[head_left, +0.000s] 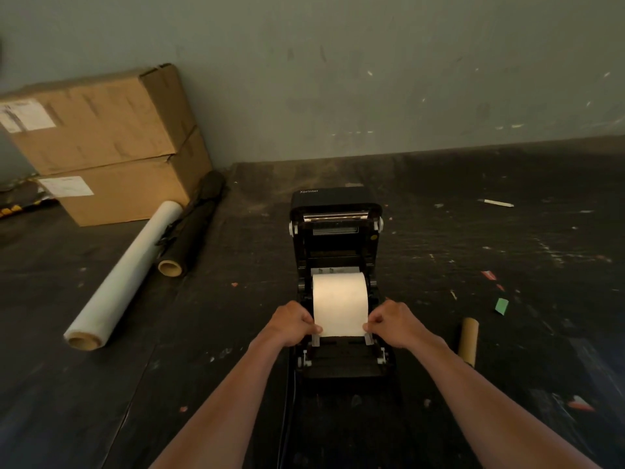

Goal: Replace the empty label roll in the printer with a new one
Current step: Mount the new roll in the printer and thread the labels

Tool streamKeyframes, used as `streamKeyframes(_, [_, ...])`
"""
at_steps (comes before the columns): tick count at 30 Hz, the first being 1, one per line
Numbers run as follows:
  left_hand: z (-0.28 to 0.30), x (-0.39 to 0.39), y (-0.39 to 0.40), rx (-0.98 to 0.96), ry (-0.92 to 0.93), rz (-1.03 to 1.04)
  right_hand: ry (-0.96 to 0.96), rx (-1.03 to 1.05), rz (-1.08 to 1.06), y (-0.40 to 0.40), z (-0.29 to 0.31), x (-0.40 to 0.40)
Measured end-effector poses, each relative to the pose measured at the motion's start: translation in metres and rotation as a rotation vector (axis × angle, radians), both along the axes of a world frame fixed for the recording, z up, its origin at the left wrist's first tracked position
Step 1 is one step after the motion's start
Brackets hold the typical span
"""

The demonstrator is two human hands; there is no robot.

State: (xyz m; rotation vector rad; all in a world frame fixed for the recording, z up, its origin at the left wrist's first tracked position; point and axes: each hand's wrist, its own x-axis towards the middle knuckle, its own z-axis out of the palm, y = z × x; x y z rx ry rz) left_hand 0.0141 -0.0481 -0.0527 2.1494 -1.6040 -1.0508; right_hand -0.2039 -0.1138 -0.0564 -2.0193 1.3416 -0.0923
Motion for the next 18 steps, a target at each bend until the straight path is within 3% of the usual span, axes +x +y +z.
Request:
streamKeyframes(5, [-0.0029,0.0014,-0.0003,0.009,0.057,0.004,-0.005,0.021,-0.003,-0.0025,-0.0008,0.0001])
streamKeyframes(12, [-0.0007,0.0043,-0.0071,0.046,0.027,-0.028,-0.108,0.007,-0.076,0.0013,-0.0047,-0.0019])
streamKeyframes(18, [-0.0040,0.0050,-0.0096,0.035,0.003,-0.033,-0.079,-0.031,-0.046,0.0024,-0.0058,-0.0023])
